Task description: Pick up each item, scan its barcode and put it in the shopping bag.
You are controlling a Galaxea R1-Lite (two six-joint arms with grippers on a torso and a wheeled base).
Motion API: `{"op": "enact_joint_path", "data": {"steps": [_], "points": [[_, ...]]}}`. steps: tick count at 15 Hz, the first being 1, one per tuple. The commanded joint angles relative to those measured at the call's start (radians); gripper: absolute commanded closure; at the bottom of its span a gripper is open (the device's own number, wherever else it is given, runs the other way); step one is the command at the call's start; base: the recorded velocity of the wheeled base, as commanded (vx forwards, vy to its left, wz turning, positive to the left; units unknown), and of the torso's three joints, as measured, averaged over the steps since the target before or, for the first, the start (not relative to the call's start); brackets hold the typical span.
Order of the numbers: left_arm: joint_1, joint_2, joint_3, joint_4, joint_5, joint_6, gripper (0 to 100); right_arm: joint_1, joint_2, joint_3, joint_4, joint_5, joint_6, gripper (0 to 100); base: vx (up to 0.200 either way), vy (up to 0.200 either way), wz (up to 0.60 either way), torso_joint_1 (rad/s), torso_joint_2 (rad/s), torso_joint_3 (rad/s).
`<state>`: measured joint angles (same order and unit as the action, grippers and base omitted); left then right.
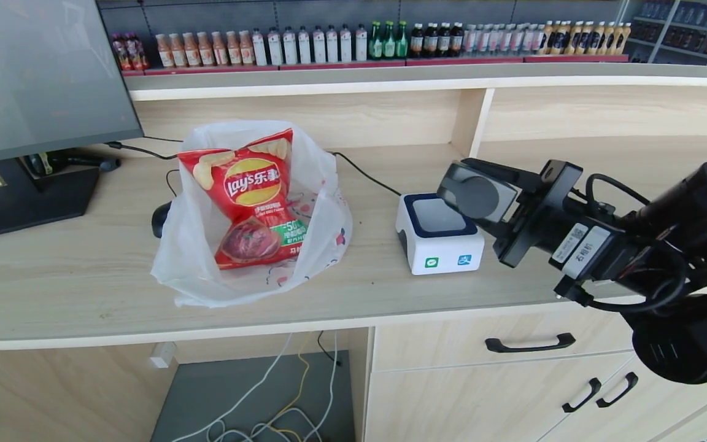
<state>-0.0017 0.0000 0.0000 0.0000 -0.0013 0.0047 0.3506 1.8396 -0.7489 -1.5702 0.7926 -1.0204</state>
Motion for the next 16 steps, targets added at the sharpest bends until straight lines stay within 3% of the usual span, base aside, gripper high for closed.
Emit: {"op": "enact_joint_path", "data": {"steps": [1, 5, 16], "points": [[0.000, 0.000, 0.000, 0.000, 0.000, 0.000, 0, 0.002, 0.090, -0.055, -0.001, 0.034, -0.010, 100, 0.000, 0.000, 0.00, 0.000, 0.00, 0.000], [0.000, 0.000, 0.000, 0.000, 0.000, 0.000, 0, 0.007, 0.168, -0.138, -0.001, 0.060, -0.030, 100, 0.000, 0.000, 0.00, 0.000, 0.00, 0.000], [0.000, 0.000, 0.000, 0.000, 0.001, 0.000, 0, 0.008, 0.187, -0.144, -0.001, 0.059, -0.036, 100, 0.000, 0.000, 0.00, 0.000, 0.00, 0.000]]}}
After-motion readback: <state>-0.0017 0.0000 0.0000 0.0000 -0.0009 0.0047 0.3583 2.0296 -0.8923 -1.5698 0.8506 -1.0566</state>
